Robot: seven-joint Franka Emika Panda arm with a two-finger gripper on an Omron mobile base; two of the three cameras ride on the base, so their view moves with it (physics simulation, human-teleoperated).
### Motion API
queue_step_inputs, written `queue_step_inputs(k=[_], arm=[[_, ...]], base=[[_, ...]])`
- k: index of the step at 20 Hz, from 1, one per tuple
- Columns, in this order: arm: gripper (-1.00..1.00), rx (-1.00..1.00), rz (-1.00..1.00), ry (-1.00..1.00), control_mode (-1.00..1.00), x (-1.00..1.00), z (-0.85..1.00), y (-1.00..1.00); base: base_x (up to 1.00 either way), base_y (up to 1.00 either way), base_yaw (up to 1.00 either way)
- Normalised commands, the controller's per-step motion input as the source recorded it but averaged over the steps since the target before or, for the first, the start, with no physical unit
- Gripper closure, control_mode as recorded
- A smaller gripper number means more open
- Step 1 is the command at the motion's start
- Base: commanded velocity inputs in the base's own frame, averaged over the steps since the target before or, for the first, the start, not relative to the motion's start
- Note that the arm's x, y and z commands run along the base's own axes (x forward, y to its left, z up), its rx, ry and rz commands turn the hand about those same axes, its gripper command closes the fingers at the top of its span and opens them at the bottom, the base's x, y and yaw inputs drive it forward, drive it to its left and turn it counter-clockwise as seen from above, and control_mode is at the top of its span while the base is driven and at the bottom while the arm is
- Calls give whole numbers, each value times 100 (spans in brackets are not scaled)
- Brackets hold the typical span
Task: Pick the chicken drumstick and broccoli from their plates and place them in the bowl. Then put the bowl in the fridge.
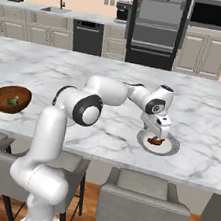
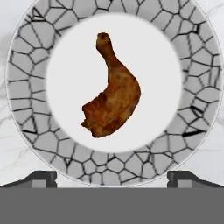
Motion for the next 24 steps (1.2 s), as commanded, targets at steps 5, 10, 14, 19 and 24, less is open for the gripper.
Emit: queue_step_inputs(k=[5,10,14,19,24], arm=[[-100,0,0,0,-100,24,-26,-21],[-100,0,0,0,-100,20,-28,-22],[-100,0,0,1,-100,20,-16,-22],[-100,0,-3,2,-100,3,-16,-12],[-100,0,-3,2,-100,0,-21,0]], base=[[0,0,0],[0,0,0],[0,0,0],[0,0,0],[0,0,0]])
